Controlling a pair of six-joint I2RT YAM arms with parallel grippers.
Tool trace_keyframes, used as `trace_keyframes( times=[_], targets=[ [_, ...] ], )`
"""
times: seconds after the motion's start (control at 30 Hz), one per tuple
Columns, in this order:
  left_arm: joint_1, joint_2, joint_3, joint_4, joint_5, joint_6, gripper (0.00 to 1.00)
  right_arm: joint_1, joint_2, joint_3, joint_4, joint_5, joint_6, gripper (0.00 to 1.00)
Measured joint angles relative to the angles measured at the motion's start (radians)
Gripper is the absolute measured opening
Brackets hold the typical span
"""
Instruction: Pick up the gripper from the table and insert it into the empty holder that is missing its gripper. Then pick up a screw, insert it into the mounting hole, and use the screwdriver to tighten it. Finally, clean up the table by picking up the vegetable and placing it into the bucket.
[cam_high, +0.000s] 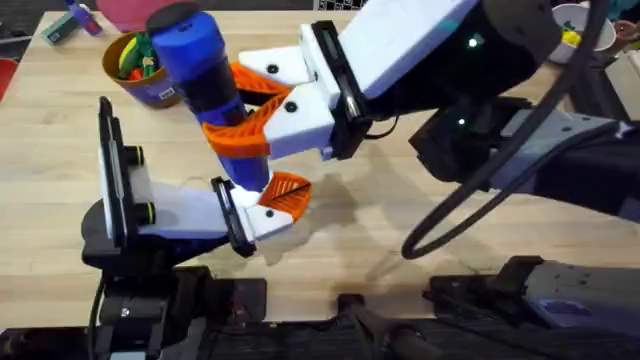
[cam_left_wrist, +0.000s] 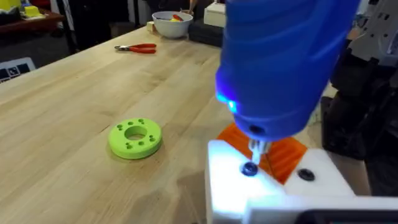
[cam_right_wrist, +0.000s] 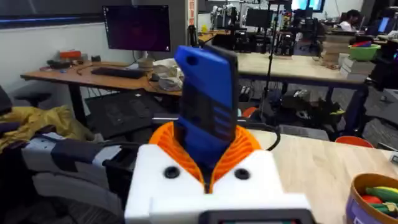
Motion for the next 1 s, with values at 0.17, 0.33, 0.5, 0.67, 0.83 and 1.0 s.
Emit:
trace_keyframes(
  times=[0.17,0.33,0.5,0.67,0.83,1.0],
  targets=[
    [0.000,0.000,0.000,0.000,0.000,0.000,0.011,0.000,0.000,0.000,0.000,0.000,-0.004,0.025],
    [0.000,0.000,0.000,0.000,0.000,0.000,0.011,0.000,0.000,0.000,-0.012,0.000,-0.019,0.025],
    [0.000,0.000,0.000,0.000,0.000,0.000,0.011,0.000,0.000,0.000,-0.015,0.000,-0.026,0.025],
    [0.000,0.000,0.000,0.000,0.000,0.000,0.011,0.000,0.000,0.000,-0.023,0.000,-0.033,0.025],
    [0.000,0.000,0.000,0.000,0.000,0.000,0.011,0.000,0.000,0.000,-0.024,0.000,-0.033,0.025],
    [0.000,0.000,0.000,0.000,0.000,0.000,0.011,0.000,0.000,0.000,-0.038,0.000,-0.037,0.025]
  ],
)
